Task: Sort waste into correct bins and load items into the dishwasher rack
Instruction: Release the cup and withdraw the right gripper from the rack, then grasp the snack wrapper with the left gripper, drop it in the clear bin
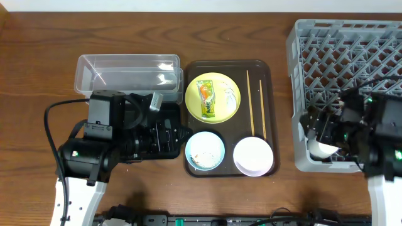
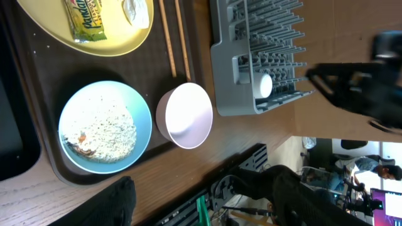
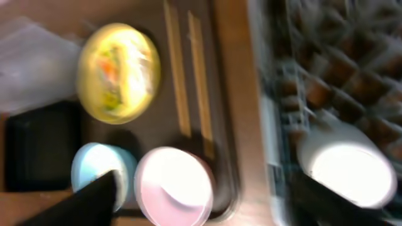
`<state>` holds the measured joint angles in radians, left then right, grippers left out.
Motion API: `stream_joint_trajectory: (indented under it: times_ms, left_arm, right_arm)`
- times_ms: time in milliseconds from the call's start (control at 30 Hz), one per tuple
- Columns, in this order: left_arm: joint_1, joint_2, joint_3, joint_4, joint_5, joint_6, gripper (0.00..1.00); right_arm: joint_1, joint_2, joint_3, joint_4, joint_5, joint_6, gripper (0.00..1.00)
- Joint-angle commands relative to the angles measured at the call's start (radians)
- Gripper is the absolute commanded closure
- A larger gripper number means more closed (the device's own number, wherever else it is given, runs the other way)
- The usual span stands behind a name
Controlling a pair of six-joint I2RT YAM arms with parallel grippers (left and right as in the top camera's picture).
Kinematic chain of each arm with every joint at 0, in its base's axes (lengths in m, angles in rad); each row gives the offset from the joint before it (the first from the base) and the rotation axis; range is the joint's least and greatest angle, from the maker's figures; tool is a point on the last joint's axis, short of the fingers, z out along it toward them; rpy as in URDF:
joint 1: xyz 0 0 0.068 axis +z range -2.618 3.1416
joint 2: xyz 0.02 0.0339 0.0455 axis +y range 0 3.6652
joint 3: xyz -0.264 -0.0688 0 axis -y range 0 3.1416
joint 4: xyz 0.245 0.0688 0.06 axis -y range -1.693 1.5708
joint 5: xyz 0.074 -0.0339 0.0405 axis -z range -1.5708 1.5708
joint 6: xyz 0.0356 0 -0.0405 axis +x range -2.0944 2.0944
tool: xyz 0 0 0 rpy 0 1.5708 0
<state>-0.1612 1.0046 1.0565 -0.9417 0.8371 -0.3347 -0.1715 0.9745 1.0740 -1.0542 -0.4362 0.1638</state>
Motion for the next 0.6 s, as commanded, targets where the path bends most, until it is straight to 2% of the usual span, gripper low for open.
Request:
stream_joint_trajectory:
  times_ms: [0,233,400,567]
  left_arm:
    - [-0.002,-0.008,0.018,0.0,-0.029,0.024,0.27]
    - [-0.039,0.003,0.061,0.0,-0.205,-0.037,0.28]
    - [-0.145,0.082,0.187,-0.009,-0.297,-0.071,0.28]
    - [-0.301,0.212,0.276,-0.028,-0.507,-0.093,0.28]
  right_arm:
    - [0.016,-0.068,0.021,0.018,-0.22,-0.063,0.01]
    - [0.016,-0.123,0.021,0.017,-0.276,-0.053,0.01]
    - [0.016,-0.108,0.021,-0.019,-0.276,-0.037,0.01]
    - [0.016,-0.104,0.021,-0.034,-0.275,-0.038,0.01]
